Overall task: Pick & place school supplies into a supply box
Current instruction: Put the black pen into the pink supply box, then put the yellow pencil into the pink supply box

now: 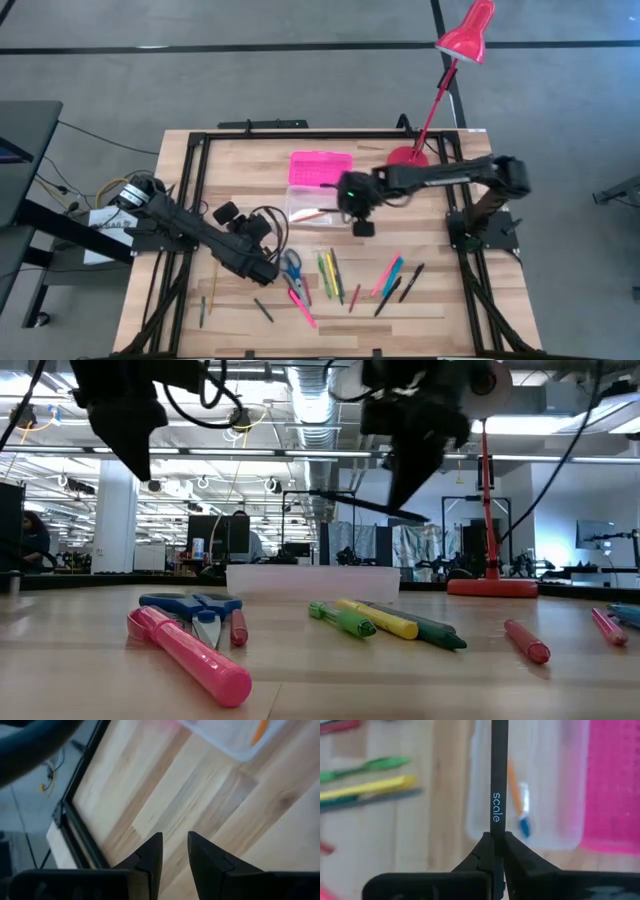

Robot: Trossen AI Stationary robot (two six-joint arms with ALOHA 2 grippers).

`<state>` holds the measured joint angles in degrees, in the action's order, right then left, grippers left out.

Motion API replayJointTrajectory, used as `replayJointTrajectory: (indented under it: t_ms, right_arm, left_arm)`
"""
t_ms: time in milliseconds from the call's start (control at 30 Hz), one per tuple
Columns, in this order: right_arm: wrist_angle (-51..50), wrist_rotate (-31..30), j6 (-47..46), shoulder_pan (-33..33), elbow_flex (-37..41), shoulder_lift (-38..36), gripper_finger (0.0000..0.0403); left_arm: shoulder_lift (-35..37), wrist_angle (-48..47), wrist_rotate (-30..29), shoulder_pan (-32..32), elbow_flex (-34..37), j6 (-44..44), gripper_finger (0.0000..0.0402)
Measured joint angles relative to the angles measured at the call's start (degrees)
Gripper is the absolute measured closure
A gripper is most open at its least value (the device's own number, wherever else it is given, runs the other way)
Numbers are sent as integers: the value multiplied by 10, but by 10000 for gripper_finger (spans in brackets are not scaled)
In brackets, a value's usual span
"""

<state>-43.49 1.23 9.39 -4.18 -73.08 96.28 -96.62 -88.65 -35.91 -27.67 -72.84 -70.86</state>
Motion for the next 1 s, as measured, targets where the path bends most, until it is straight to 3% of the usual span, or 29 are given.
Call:
replayJointTrajectory:
  t_ms: [233,400,867,1000]
  right_arm:
    - [-88,2,66,-25,-144,130,399]
    - [-118,1,90,-33,-190,186,391]
    - [-81,1,86,-67,-194,188,326]
    - [-84,2,54,-66,-194,188,315]
  left_arm:
    - [1,-14,1,-45,0,-82,316]
    - [1,-14,17,-71,0,-128,316]
    - [1,-14,41,-115,0,-188,316]
    - [1,-14,75,-115,0,-195,316]
